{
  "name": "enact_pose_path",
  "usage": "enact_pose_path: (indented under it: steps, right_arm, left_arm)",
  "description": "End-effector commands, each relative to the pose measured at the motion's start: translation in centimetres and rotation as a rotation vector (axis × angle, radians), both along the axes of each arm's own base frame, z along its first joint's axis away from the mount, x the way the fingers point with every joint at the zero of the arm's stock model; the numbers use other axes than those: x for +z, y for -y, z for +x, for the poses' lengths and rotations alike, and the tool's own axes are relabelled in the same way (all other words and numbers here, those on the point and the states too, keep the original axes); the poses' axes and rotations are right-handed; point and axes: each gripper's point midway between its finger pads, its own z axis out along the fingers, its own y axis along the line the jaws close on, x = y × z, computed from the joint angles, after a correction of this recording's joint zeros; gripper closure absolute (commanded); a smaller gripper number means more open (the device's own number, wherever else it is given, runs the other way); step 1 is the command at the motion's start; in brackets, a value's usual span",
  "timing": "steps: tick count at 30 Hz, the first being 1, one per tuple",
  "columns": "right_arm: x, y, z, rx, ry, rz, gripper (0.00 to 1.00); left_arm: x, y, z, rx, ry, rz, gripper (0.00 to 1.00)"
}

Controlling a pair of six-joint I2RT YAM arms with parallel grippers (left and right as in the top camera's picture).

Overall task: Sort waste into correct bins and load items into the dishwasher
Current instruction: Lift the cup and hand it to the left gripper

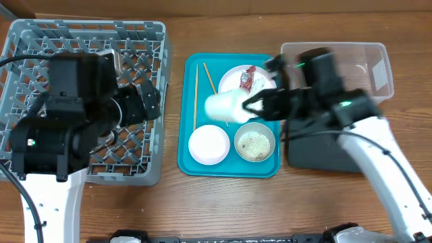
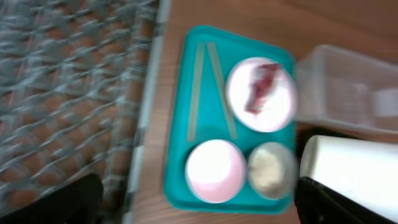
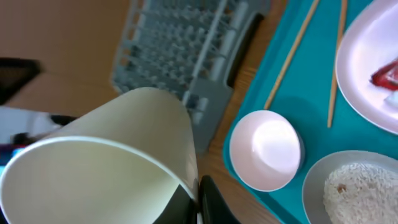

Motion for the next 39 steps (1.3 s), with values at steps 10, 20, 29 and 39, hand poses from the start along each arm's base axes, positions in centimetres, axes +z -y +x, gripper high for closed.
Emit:
enact_pose_path:
  steps: [10, 20, 29, 39]
  right_arm:
    - [7.0, -1.0, -4.0, 0.417, 0.184, 0.491, 0.96]
    - [9.2, -4.8, -2.8, 0.424, 0.212, 0.46, 0.96]
    - [10.6, -6.3, -2.3, 0.397, 0.25, 0.464, 0.96]
    - [11.7, -7.6, -2.3, 0.395, 0.326, 0.473, 0.96]
  left_arm:
    - [7.2, 9.7, -2.3, -0.675, 0.112, -0.693, 0.01]
    - [7.9, 11.4, -2.5, -0.814, 0.086, -0.859, 0.06]
    - [8.8, 12.2, -3.5, -0.878, 0.086, -0.921, 0.07]
    - [9.0, 13.6, -4.7, -0.936, 0.061, -0.942, 0.29]
